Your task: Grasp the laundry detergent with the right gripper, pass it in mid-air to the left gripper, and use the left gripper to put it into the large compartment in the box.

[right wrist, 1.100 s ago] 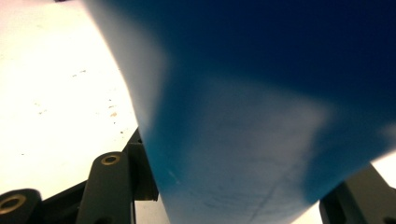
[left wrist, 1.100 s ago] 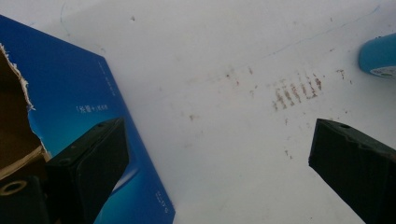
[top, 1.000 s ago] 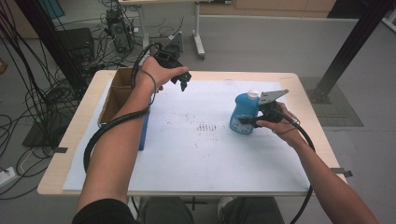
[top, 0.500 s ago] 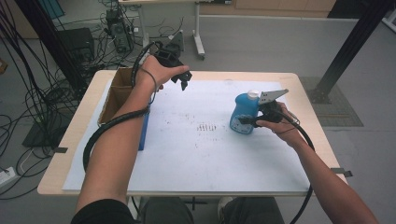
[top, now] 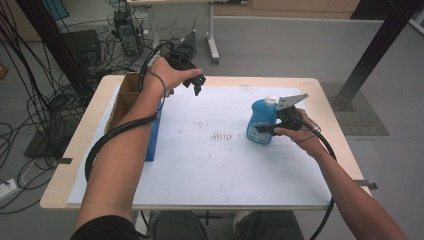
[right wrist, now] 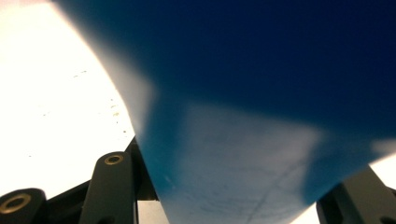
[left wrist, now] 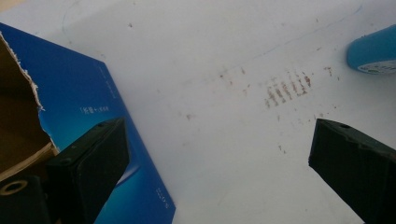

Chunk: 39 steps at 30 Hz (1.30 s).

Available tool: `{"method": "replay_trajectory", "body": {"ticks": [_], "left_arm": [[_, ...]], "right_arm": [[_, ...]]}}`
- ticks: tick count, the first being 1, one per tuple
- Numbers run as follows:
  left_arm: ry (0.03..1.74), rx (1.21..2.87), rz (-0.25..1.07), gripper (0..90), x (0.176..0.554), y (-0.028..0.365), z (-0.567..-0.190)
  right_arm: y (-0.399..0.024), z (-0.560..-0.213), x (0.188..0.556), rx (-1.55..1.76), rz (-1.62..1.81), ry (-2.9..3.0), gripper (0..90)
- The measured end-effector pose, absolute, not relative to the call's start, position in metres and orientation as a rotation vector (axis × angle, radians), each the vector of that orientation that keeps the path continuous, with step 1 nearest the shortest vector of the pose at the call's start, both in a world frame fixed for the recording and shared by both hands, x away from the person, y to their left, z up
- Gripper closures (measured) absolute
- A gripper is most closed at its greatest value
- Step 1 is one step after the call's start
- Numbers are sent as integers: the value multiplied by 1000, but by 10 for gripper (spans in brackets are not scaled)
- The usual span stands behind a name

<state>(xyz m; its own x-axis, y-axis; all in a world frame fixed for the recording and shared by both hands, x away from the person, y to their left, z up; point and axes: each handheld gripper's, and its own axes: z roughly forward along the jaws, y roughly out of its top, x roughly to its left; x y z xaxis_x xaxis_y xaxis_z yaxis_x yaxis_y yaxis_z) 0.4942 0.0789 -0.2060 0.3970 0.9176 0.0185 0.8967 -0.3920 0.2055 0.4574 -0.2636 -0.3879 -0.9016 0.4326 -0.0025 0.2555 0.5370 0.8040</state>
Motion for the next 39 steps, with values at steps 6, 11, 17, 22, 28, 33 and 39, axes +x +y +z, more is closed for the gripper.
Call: {"method": "replay_trajectory", "body": {"ticks": [6, 11, 17, 22, 28, 33, 39], "left_arm": [[1594, 2505, 199, 58, 492, 80, -195], [1549, 2522, 205, 57, 490, 80, -183], [1464, 2577, 202, 55, 488, 81, -166], [1381, 2632, 183, 54, 487, 78, -152], [1264, 2693, 180, 53, 485, 74, -136], [1104, 2782, 185, 52, 481, 71, -122], [946, 2843, 199, 52, 475, 68, -110]], "right_arm": [[-266, -377, 456, 615, 1306, 2569, 437], [-266, -363, 456, 652, 1287, 2575, 437], [-258, -340, 457, 692, 1295, 2589, 437], [-244, -325, 459, 693, 1292, 2610, 438], [-227, -312, 461, 659, 1304, 2632, 438], [-203, -299, 467, 583, 1315, 2674, 438], [-179, -293, 472, 497, 1318, 2726, 437]]}}
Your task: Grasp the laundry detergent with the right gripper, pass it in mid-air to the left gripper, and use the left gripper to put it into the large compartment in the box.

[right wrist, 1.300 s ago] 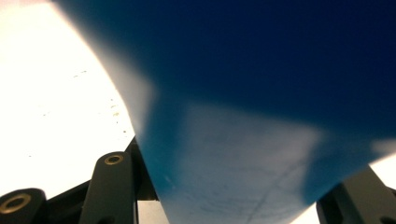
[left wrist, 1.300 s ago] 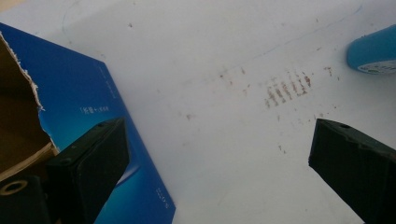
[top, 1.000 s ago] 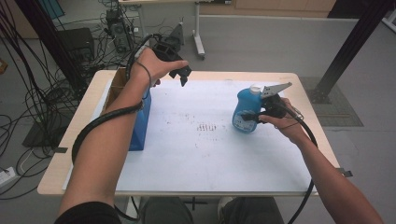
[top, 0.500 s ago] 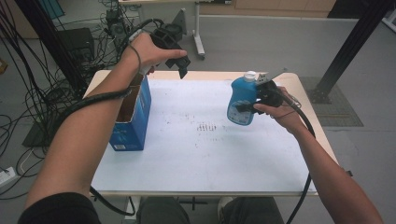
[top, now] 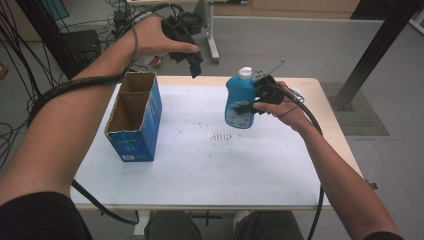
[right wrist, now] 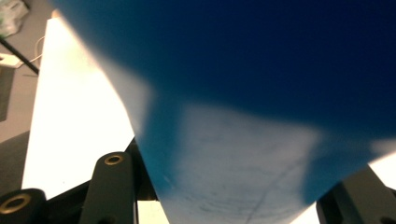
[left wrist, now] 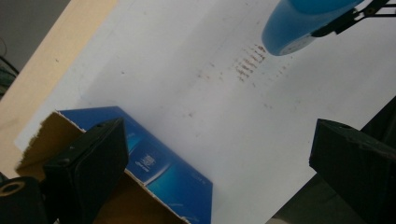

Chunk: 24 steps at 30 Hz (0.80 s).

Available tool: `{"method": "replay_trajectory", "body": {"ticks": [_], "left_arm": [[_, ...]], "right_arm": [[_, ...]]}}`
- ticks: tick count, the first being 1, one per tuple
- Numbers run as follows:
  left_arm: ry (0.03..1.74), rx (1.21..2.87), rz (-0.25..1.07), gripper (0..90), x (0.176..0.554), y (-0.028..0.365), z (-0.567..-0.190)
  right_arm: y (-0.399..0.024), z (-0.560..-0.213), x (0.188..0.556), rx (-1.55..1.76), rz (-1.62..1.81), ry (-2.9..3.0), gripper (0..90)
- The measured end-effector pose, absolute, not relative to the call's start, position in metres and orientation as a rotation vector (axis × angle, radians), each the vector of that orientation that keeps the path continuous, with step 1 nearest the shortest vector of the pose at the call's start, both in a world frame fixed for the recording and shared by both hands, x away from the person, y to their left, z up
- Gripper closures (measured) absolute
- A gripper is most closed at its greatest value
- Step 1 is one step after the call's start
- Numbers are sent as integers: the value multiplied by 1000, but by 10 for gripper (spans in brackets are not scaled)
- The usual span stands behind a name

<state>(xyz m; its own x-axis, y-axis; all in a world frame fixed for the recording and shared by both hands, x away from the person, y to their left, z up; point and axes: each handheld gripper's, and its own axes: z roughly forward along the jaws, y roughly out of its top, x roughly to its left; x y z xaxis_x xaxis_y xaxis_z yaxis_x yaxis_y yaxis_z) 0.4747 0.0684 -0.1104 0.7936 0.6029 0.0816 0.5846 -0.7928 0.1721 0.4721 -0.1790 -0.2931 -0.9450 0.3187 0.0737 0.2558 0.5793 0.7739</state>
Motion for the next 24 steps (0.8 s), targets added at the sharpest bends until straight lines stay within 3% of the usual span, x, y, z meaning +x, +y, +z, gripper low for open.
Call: {"method": "replay_trajectory", "body": {"ticks": [9, 24], "left_arm": [[740, 2892, 156, 52, 468, 70, -99], [604, 2974, 122, 53, 459, 64, -116]], "right_arm": [[-135, -290, 479, 363, 1341, 2781, 437], [-92, -296, 479, 199, 1353, 2832, 436]]}}
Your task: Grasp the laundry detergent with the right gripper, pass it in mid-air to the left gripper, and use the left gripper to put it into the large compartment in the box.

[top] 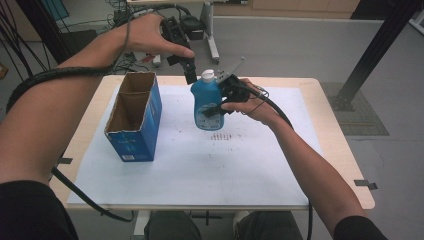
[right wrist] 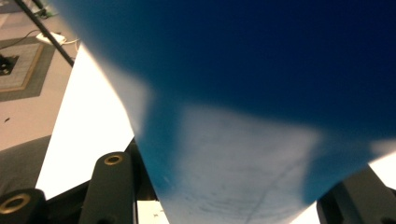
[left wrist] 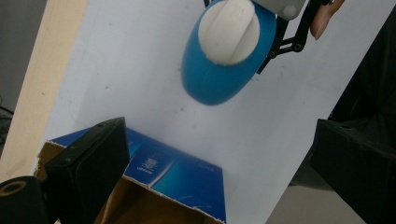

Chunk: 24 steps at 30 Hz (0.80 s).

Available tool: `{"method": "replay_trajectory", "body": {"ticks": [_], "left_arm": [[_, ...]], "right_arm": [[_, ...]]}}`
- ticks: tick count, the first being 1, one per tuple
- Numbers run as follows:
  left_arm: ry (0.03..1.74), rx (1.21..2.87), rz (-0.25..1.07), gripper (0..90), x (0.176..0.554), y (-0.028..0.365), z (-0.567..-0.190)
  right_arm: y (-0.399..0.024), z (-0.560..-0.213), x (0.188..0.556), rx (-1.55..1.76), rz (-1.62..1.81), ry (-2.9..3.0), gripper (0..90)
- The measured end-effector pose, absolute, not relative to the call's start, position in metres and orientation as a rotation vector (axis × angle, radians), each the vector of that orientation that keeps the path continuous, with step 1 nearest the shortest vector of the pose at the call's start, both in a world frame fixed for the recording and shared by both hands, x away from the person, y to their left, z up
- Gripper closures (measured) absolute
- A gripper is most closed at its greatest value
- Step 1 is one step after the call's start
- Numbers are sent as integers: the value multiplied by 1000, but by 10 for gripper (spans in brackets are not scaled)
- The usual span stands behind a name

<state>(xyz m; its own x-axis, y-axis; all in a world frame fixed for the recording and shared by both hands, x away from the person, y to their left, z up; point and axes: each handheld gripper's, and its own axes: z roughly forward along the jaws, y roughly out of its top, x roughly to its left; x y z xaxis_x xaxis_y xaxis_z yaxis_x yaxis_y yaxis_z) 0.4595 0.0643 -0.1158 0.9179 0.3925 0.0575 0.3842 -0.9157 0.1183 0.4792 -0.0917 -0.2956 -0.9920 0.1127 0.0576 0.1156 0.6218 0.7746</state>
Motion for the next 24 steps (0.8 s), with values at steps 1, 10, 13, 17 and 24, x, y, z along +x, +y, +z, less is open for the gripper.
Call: {"method": "replay_trajectory", "body": {"ticks": [1, 10, 13, 17, 24], "left_arm": [[595, 2977, 114, 53, 459, 63, -118], [525, 3018, 75, 53, 452, 59, -132], [512, 3027, 34, 49, 451, 57, -137], [483, 3042, 19, 50, 450, 54, -140], [456, 3041, -7, 50, 448, 51, -145]], "right_arm": [[-89, -296, 478, -186, -1349, -2828, 435], [-76, -296, 471, -72, -1360, -2826, 435], [-74, -295, 469, -48, -1369, -2821, 436], [-69, -292, 464, -12, -1371, -2813, 436], [-63, -288, 457, 37, -1391, -2805, 435]]}}
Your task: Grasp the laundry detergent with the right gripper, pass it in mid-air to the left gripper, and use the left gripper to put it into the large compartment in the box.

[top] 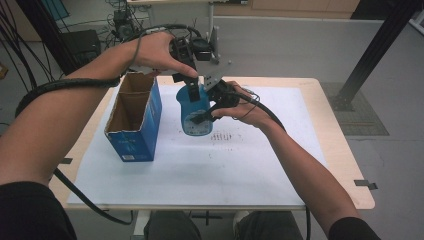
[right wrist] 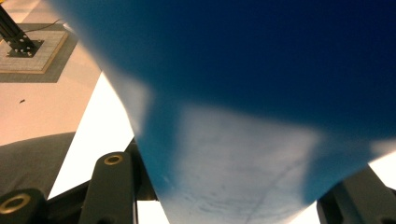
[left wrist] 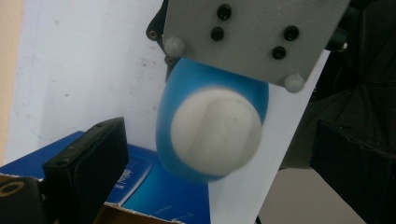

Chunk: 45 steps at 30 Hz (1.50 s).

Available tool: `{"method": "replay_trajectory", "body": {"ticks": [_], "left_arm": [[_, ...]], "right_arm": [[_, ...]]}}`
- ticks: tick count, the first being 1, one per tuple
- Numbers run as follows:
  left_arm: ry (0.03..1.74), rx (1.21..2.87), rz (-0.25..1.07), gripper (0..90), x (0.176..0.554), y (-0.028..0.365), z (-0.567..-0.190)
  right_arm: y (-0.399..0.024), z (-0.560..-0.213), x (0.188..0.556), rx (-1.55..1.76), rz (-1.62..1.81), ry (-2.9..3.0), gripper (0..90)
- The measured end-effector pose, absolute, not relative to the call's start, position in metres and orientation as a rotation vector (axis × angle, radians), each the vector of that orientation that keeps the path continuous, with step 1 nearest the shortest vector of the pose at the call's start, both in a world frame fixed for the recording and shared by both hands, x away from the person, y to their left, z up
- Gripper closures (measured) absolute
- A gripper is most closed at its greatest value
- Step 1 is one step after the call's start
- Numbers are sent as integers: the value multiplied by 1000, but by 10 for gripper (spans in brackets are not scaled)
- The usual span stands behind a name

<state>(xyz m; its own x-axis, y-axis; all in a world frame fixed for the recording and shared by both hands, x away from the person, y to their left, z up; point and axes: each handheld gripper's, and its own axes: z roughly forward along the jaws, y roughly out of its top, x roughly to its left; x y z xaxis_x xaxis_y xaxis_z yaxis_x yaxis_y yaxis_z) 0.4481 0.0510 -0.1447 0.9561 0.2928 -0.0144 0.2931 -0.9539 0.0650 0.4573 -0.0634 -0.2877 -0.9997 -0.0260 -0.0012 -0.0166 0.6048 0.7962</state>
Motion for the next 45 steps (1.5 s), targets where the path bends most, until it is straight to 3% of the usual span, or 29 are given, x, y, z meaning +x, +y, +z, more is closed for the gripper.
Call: {"method": "replay_trajectory", "body": {"ticks": [45], "left_arm": [[413, 3037, -63, 51, 448, 47, -159]], "right_arm": [[-59, -279, 455, 91, -1443, -2780, 435]]}}
